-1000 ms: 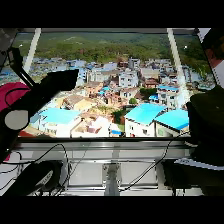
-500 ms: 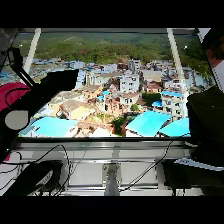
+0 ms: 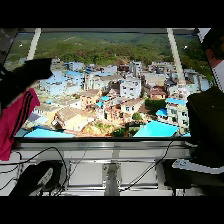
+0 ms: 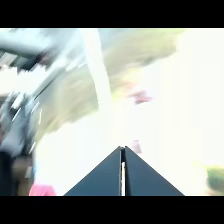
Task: Fold the clothes and pants, and hang the long-sleeved shirts on hangers.
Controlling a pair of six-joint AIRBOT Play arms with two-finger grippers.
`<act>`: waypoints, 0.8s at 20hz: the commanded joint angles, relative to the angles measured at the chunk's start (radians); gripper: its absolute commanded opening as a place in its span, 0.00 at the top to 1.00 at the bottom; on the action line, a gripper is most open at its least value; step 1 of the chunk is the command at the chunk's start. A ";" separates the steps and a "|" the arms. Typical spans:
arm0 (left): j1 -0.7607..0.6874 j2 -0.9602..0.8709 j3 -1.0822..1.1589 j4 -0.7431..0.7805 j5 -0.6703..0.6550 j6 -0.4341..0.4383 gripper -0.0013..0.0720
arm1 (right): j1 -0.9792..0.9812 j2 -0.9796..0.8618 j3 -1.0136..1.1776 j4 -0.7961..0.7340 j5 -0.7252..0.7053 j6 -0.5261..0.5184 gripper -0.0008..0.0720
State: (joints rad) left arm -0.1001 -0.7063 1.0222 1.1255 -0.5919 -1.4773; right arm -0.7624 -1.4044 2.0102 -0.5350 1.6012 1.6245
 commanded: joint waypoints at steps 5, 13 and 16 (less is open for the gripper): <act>0.235 0.003 0.314 0.003 -0.466 0.000 0.96 | 0.468 -0.002 0.072 0.109 -0.085 -0.018 0.95; 0.235 0.031 0.314 -0.060 -0.494 0.000 0.96 | 0.544 0.000 0.066 0.108 -0.102 -0.018 0.95; 0.235 0.031 0.314 -0.060 -0.494 0.000 0.96 | 0.544 0.000 0.066 0.109 -0.102 -0.018 0.95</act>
State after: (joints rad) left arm 0.1329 -0.6773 1.3331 1.0733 -1.0752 -1.4776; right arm -0.2268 -1.4052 2.0754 -0.4286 1.5005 1.6070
